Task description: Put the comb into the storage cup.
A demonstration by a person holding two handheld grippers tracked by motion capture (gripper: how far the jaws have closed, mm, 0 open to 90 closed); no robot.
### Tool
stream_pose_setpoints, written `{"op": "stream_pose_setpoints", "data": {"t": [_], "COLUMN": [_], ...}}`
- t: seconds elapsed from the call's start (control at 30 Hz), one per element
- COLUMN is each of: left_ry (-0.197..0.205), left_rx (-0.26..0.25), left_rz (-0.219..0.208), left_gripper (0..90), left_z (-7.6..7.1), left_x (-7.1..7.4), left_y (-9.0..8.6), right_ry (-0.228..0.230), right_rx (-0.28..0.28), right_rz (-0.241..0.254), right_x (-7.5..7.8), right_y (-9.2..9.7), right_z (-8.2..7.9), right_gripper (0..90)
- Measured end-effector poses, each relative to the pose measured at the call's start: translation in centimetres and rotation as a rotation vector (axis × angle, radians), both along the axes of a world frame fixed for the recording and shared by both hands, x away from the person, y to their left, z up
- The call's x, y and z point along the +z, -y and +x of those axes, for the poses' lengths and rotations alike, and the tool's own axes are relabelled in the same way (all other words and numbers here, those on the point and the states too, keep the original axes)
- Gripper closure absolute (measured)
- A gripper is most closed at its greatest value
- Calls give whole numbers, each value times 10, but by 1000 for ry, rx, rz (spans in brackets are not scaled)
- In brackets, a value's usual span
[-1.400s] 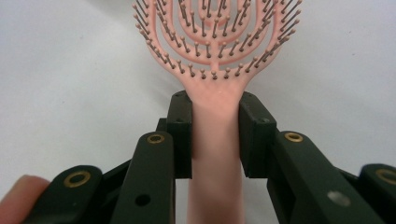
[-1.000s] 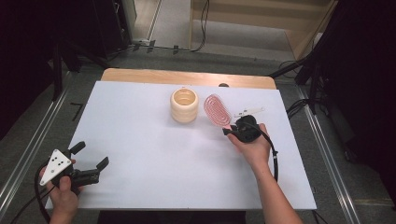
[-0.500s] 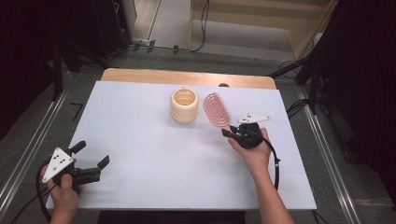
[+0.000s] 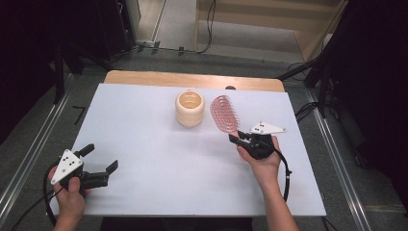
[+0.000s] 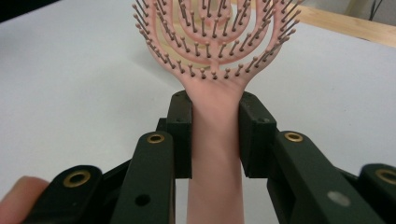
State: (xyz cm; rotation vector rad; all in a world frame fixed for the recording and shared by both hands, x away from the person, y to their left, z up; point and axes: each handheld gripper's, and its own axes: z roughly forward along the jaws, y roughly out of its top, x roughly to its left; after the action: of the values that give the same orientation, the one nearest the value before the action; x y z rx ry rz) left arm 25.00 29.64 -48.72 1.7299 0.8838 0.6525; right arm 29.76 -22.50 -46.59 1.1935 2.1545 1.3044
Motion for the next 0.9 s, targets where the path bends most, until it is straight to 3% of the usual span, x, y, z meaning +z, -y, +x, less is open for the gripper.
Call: {"op": "stream_pose_setpoints", "data": {"t": [0.47, 0.73, 0.9], "left_ry": [18, 34, 45], "left_rx": [-99, -130, -153], "left_rz": [9, -16, -18], "left_gripper": [0, 0, 0], "left_z": [10, 16, 19], "left_x": [16, 25, 32], "left_y": [50, 70, 84], "right_ry": [34, 54, 67], "right_rx": [26, 33, 44], "right_rz": [40, 68, 60], "right_x": [-5, -5, -5], "right_y": [2, 1, -4], "right_z": [-10, -14, -16], "right_gripper": [677, 676, 676]}}
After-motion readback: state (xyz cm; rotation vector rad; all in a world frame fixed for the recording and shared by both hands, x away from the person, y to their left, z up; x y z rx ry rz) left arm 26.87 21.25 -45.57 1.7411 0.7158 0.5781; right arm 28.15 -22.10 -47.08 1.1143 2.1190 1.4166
